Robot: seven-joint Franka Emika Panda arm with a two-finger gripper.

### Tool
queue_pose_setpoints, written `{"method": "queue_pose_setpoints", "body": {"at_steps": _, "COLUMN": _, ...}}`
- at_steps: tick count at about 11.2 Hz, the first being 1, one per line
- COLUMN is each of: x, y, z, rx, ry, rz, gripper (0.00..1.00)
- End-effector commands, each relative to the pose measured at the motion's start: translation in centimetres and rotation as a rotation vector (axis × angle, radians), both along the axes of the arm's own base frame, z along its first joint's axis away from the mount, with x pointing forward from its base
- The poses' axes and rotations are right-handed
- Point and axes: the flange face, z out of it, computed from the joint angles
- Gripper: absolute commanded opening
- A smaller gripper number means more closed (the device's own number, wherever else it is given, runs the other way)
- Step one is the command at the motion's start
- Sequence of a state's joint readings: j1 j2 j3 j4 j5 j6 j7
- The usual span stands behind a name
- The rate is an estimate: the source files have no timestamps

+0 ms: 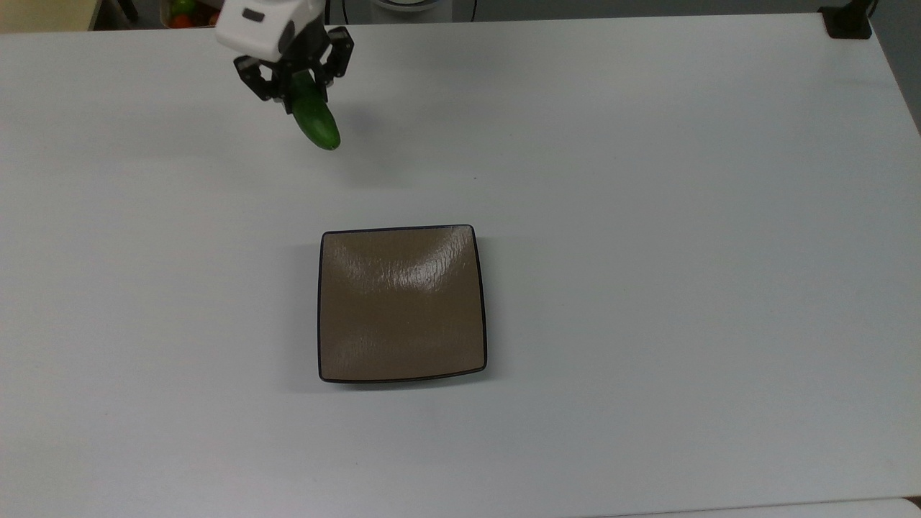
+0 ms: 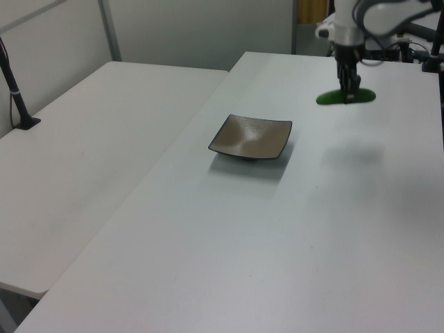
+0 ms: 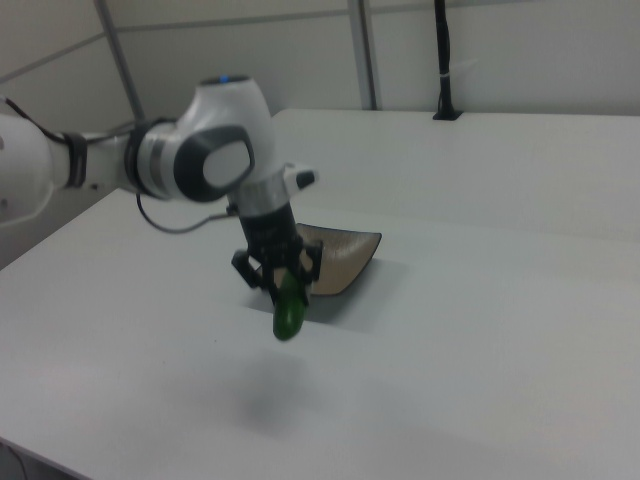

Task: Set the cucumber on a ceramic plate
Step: 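Lift the cucumber and carry it over the brown square plate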

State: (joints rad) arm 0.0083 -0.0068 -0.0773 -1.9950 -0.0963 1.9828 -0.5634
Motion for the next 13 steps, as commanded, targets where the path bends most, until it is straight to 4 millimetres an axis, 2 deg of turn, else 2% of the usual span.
{"method": "queue_pose_setpoints", "body": {"at_steps": 1, "x": 4.0, "y": 0.8, "z": 4.1, "rx": 0.066, "ry": -0.009, "rz": -0.064, "gripper": 0.00}}
{"method": "queue_pose_setpoints", "body": {"at_steps": 2, "x": 4.9, "y": 1.2, "z": 4.4, "rx": 0.065, "ry": -0.016, "rz": -0.101, "gripper": 0.00}}
{"method": "queue_pose_setpoints", "body": {"at_steps": 3, "x": 6.2, "y": 3.2, "z": 4.0, "rx": 0.069, "ry": -0.028, "rz": -0.137, "gripper": 0.00}}
{"method": "queue_pose_setpoints", "body": {"at_steps": 5, "x": 9.1, "y": 4.9, "z": 2.6, "rx": 0.068, "ry": -0.039, "rz": -0.260, "gripper": 0.00}}
{"method": "queue_pose_setpoints", "body": {"at_steps": 7, "x": 10.8, "y": 7.1, "z": 1.1, "rx": 0.088, "ry": -0.109, "rz": -0.319, "gripper": 0.00}}
{"method": "queue_pose_setpoints", "body": {"at_steps": 9, "x": 13.0, "y": 8.8, "z": -2.1, "rx": 0.119, "ry": -0.188, "rz": -0.417, "gripper": 0.00}}
{"method": "queue_pose_setpoints", "body": {"at_steps": 13, "x": 15.7, "y": 10.5, "z": -5.4, "rx": 0.188, "ry": -0.342, "rz": -0.508, "gripper": 0.00}}
